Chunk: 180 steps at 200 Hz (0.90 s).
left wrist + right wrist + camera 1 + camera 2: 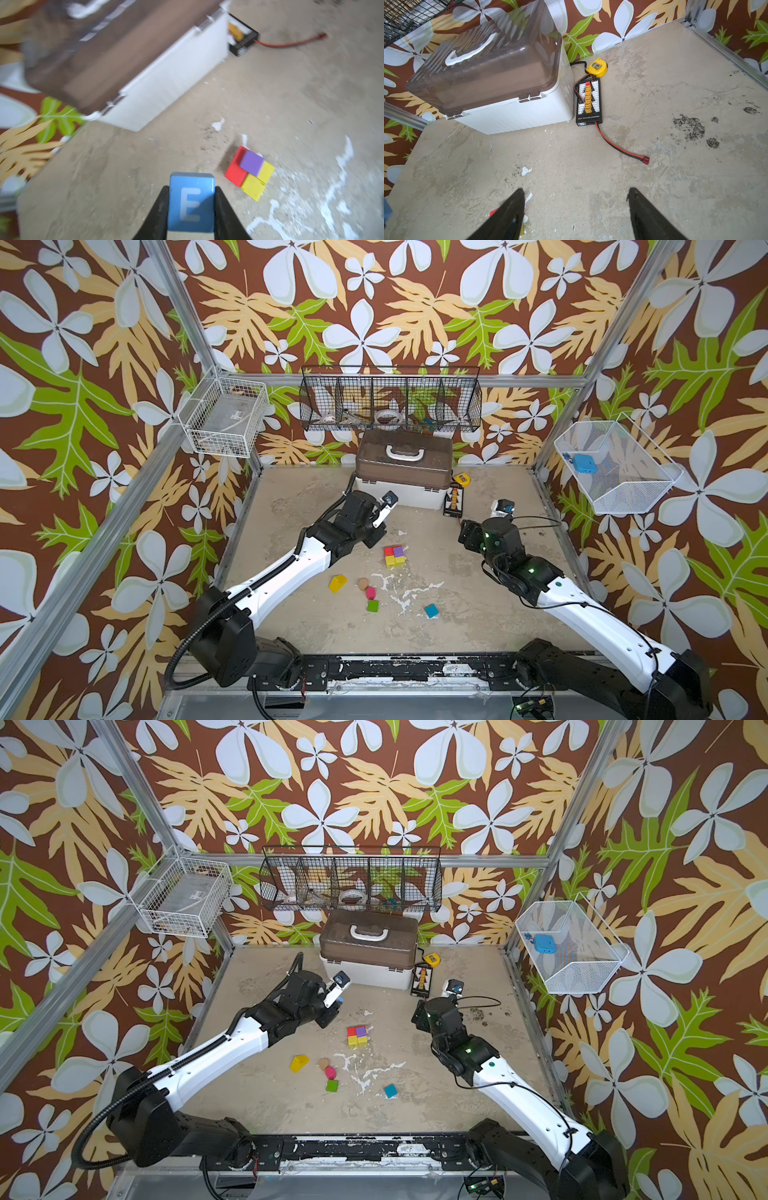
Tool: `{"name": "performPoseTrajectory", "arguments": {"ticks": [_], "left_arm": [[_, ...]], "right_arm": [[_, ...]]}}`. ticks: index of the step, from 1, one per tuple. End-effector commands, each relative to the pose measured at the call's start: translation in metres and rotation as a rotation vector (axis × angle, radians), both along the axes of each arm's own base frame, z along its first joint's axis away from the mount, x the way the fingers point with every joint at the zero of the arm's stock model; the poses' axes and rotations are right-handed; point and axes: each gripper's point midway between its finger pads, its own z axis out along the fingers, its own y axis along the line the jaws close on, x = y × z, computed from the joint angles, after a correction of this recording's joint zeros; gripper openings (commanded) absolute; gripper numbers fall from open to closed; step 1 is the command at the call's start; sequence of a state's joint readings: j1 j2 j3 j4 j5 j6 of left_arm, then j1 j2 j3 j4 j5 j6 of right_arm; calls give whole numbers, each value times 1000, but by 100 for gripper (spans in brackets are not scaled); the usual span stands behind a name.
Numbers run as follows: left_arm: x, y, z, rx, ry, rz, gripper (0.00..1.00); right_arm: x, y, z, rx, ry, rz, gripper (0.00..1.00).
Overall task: Build the wood block tower
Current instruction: 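Lift the blue E cube and carry it toward the block stack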
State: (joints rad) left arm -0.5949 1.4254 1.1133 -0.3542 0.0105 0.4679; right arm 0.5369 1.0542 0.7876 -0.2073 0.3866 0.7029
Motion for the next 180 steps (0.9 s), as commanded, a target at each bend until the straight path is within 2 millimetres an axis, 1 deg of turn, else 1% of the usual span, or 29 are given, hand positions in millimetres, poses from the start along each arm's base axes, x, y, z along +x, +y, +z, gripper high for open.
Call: {"name": "performPoseTrajectory", "arguments": {"ticks": [1,12,36,47,74,92,105,128,149,180], "left_arm": [[-14,-5,-7,11,30,-221,0],[-14,-5,-9,-1,45,-260,0],[-27,-7,-20,21,79,-379,0],[-31,-6,-27,40,90,-412,0],[-41,0,-53,97,129,-479,0],[-46,3,-65,102,148,-508,0],[-44,5,-72,102,146,-504,0],[-42,2,-84,101,164,-517,0],[-39,-1,-92,99,187,-522,0],[-28,-8,-100,86,228,-496,0]], "right_arm": [[4,7,3,34,-14,16,78],[5,11,0,49,-7,30,78],[5,16,-6,70,5,40,76],[5,17,-8,80,6,45,76],[4,20,-13,97,9,56,76],[5,23,-18,103,21,61,76],[7,25,-24,102,38,67,76],[9,29,-33,100,66,75,75],[11,29,-36,86,79,68,74],[12,29,-37,85,78,69,74]]}}
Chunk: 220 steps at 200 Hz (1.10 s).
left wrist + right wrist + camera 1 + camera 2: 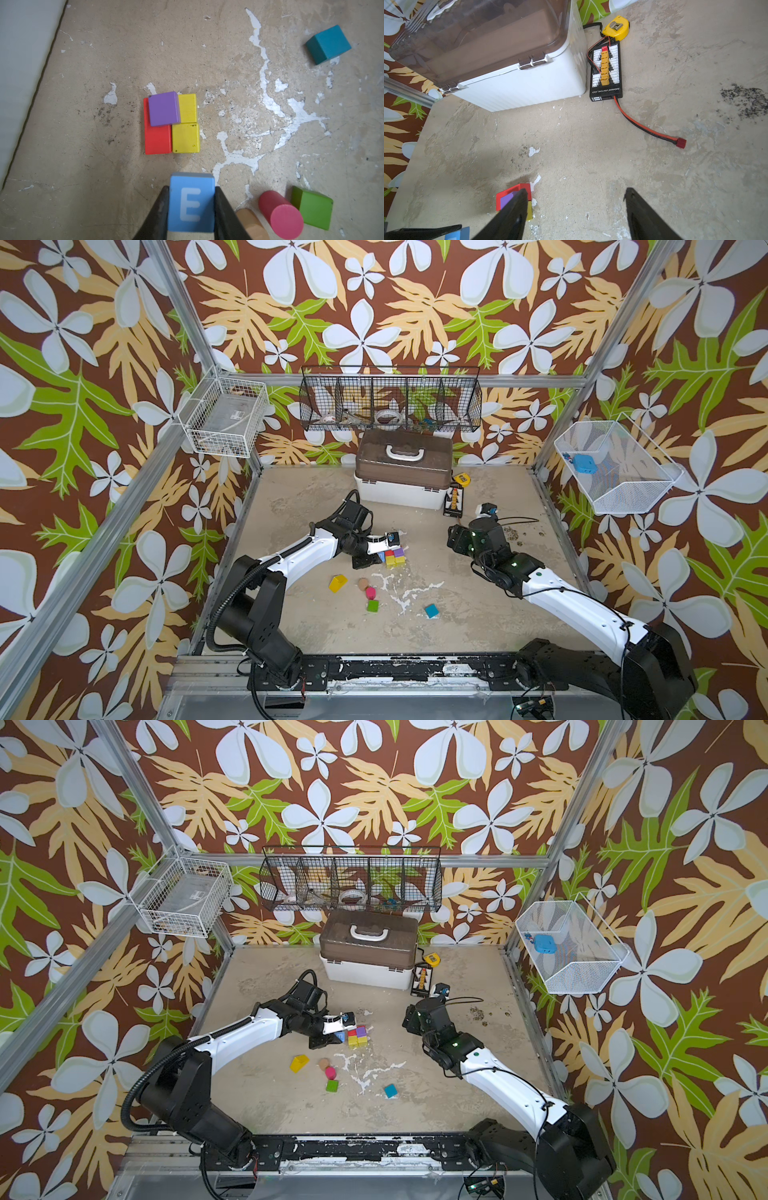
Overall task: Build the wood block tower
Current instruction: 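Lift the blue E cube and carry it toward the block stack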
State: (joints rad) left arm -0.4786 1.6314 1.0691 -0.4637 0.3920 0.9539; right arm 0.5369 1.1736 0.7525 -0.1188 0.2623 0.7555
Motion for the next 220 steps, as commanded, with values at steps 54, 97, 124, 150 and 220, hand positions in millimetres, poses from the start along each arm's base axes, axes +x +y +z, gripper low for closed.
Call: {"name": "performPoseTrajectory", "arguments": {"ticks": [54,97,124,150,220], "left_arm": [[14,-19,-9,-70,55,15,0],[21,-20,-11,-69,51,42,0],[24,-20,-14,-61,63,57,0],[25,-21,-17,-58,69,62,0],[30,-22,-29,-46,104,102,0]], "right_arm": [[4,0,7,9,-20,-12,74],[4,0,9,10,-24,-11,74],[4,0,9,10,-23,-11,74],[4,1,8,9,-21,-9,74],[4,1,8,10,-18,-6,74]]}}
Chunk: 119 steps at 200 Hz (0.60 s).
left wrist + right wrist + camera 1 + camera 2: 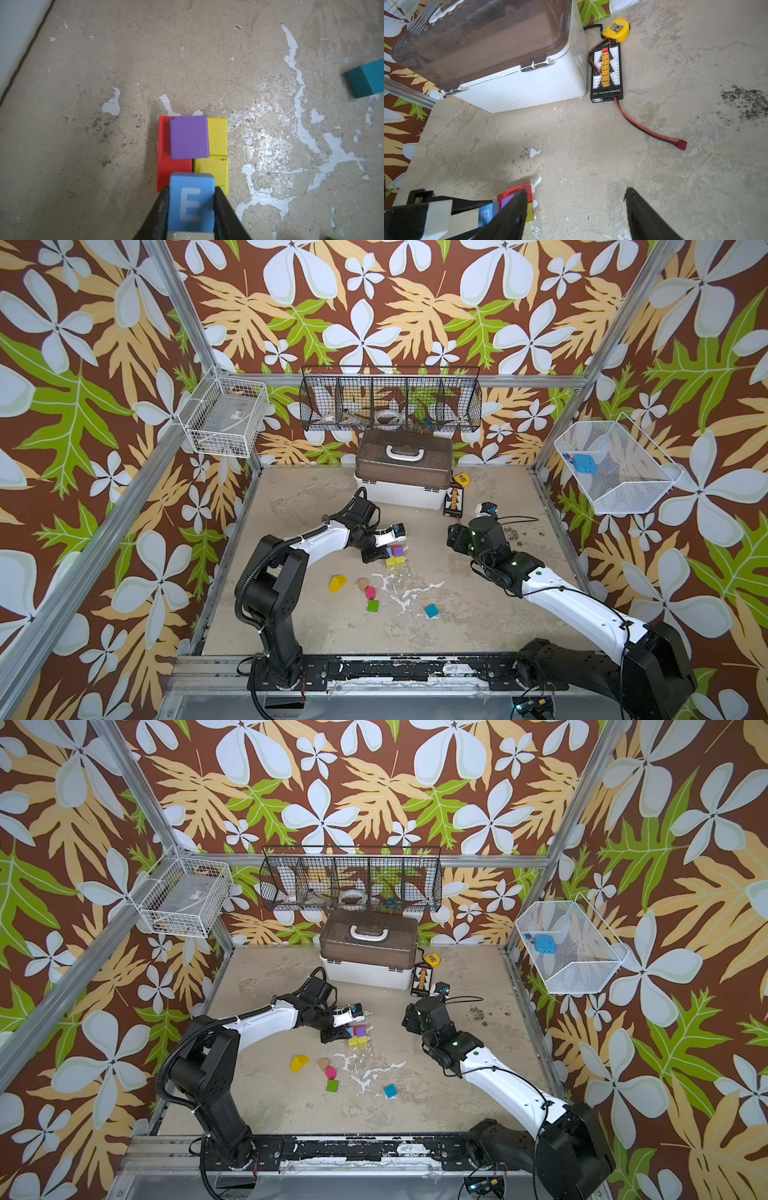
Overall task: Build the wood block tower
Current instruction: 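Lift the blue E cube and carry it toward the block stack, then lower the blue E cube beside the purple cube and open the left gripper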
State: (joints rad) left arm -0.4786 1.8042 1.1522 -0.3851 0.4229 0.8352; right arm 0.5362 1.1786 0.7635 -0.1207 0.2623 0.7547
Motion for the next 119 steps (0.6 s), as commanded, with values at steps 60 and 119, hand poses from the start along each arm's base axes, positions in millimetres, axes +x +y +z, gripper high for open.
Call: {"name": "performPoseTrajectory", "arguments": {"ticks": [60,119], "left_arm": [[4,-5,-5,-4,31,24,0],[0,-7,-5,-9,37,6,1]], "right_arm": [[2,1,6,7,-16,-4,74],[2,1,7,7,-16,-4,74]]}}
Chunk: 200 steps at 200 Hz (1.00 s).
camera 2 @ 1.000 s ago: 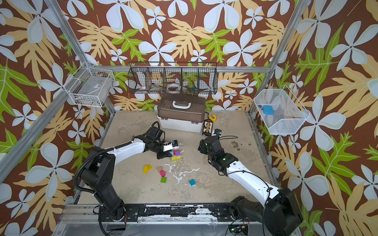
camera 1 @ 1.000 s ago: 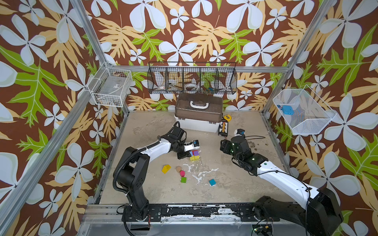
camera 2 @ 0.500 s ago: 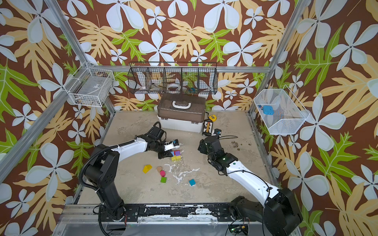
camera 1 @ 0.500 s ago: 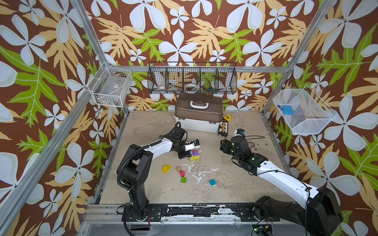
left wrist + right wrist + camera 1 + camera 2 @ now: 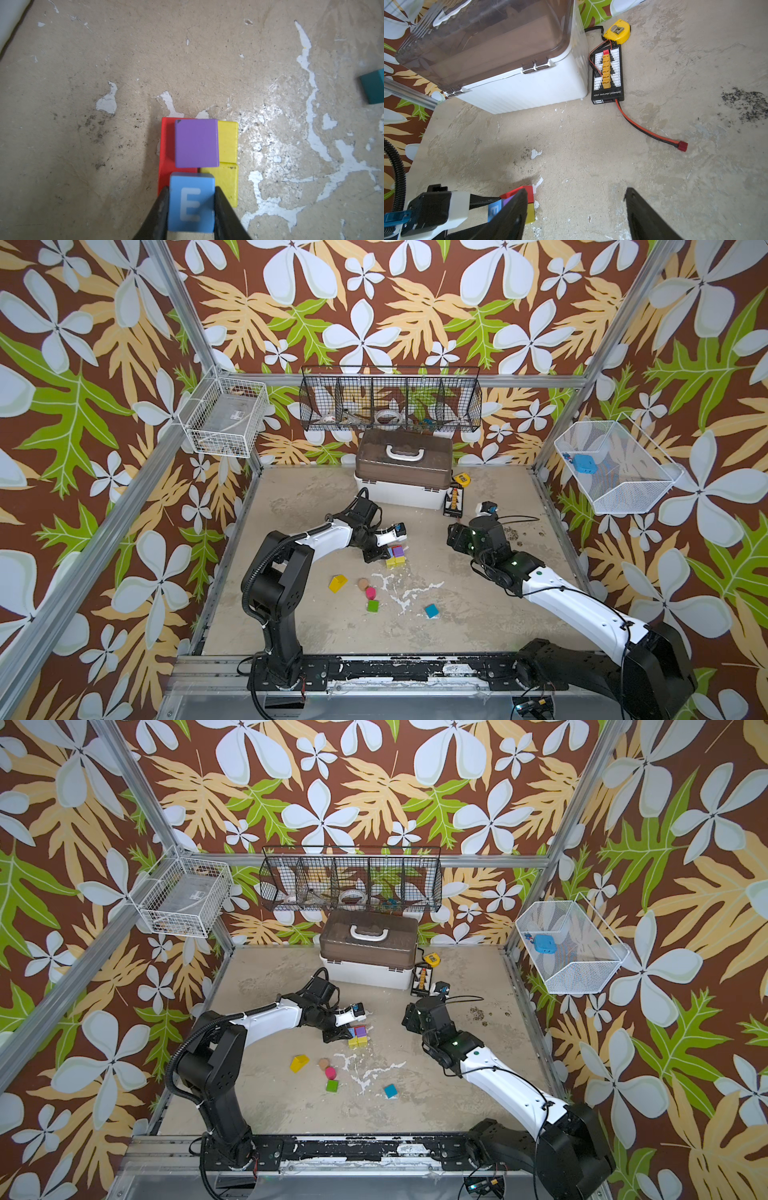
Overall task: Build the wood block tower
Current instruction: 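Lower the blue E cube beside the purple cube and open the left gripper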
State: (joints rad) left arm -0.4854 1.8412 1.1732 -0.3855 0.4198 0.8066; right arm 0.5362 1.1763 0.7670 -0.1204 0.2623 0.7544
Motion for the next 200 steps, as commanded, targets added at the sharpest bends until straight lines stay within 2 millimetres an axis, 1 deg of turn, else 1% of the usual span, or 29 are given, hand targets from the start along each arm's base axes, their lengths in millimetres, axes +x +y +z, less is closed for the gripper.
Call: {"name": "performPoseTrajectory", "arguments": {"ticks": [1,43,97,146,200], "left_arm": [[-2,-3,3,-15,8,-12,2],[-2,-4,2,-19,16,-9,2],[-2,-5,1,-21,23,-8,8],[-3,-6,1,-25,30,-13,9],[-4,-5,-1,-19,32,-15,16]], "right_arm": [[1,0,4,5,-11,-4,74],[2,0,4,3,-10,-5,74],[2,0,5,3,-12,-5,74],[2,0,5,2,-10,-4,74],[2,1,6,3,-10,-3,74]]}}
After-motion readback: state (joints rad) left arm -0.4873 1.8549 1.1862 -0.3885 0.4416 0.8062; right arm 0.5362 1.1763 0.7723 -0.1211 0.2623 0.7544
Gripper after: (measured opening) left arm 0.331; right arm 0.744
